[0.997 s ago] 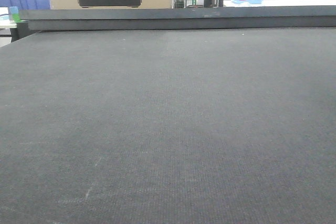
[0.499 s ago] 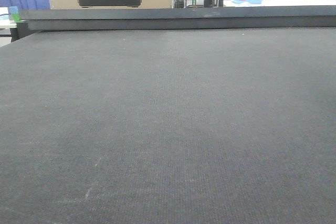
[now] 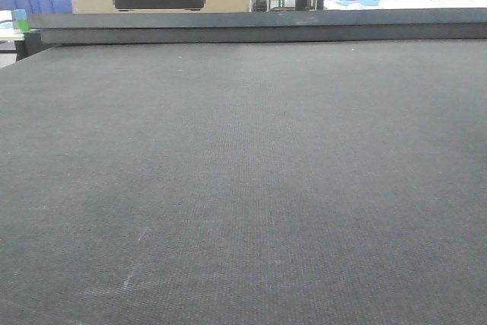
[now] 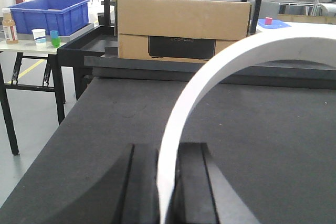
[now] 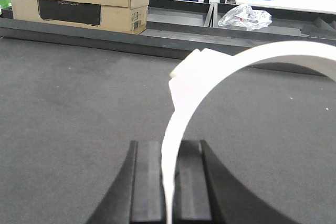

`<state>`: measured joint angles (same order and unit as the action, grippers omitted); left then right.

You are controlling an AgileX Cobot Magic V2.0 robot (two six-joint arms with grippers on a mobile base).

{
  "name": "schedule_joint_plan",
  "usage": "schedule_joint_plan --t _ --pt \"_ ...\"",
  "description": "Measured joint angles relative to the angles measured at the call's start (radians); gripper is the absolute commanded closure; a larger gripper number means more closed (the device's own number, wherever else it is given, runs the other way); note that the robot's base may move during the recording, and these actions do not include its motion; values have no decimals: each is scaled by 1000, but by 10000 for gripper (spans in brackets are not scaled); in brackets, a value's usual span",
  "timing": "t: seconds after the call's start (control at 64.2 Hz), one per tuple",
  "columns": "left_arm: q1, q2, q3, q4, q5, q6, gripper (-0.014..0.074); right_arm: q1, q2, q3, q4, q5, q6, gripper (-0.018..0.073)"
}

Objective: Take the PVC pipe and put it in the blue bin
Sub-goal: 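Hold both white pipes raised above the table, then drive the base past the red table to the blue bin shelf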

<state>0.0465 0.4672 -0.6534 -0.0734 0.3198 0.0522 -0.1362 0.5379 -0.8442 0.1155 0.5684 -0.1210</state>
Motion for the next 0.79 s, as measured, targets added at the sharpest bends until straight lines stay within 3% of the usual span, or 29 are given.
schedule_joint_plan --t 0.795 --pt "0 0 0 0 2 0 707 0 0 0 0 0 -2 727"
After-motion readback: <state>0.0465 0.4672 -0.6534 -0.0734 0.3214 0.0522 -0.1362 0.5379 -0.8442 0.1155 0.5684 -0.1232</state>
